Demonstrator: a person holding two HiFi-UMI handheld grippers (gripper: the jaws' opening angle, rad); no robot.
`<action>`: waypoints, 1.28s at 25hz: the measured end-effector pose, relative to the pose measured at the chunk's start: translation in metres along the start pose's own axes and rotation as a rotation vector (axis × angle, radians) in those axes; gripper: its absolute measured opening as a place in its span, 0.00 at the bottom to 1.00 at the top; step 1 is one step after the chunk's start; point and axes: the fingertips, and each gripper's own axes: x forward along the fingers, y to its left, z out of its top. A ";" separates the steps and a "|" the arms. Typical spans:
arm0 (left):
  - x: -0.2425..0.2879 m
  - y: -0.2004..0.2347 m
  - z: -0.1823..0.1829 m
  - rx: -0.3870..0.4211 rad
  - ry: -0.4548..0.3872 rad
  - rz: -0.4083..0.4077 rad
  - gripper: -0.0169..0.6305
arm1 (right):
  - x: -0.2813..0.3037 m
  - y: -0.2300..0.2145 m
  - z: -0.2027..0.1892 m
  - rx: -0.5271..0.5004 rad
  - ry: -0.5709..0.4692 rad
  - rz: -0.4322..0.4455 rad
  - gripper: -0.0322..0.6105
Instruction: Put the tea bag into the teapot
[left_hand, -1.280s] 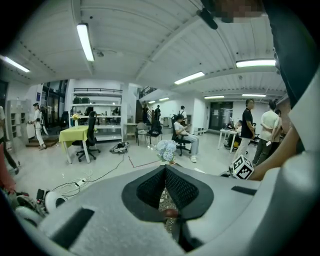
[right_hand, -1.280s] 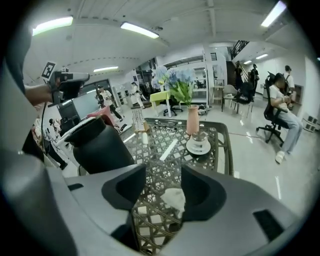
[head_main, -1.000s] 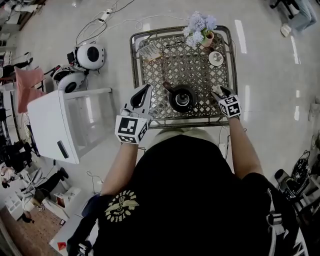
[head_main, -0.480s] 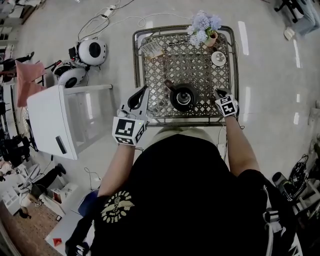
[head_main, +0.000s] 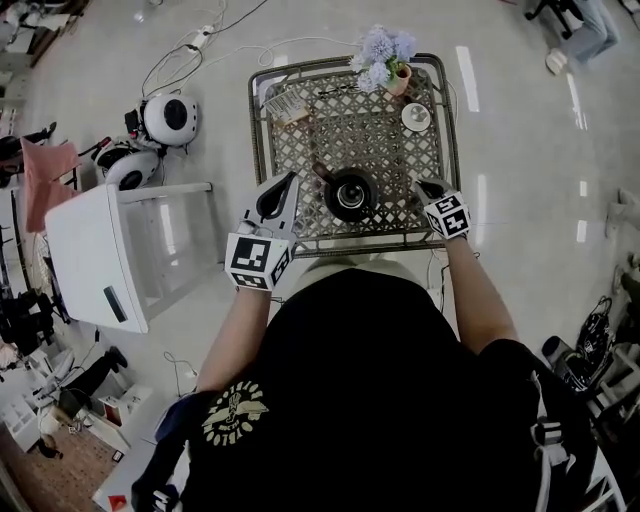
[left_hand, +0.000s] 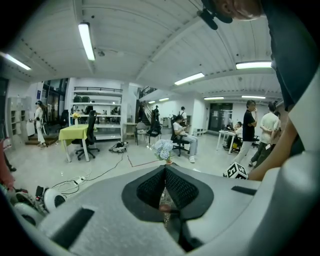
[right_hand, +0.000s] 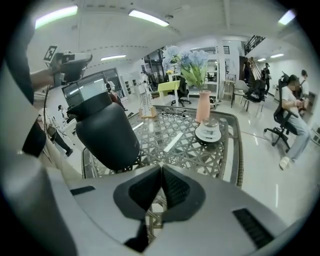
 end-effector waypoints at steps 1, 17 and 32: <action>0.000 -0.001 0.002 -0.003 -0.006 0.002 0.02 | -0.005 0.000 0.002 -0.001 -0.007 0.001 0.07; -0.003 -0.005 0.030 -0.045 -0.099 0.050 0.02 | -0.089 0.010 0.065 0.001 -0.209 0.033 0.07; -0.039 0.001 0.054 -0.075 -0.189 0.145 0.02 | -0.194 0.021 0.141 -0.082 -0.534 0.029 0.07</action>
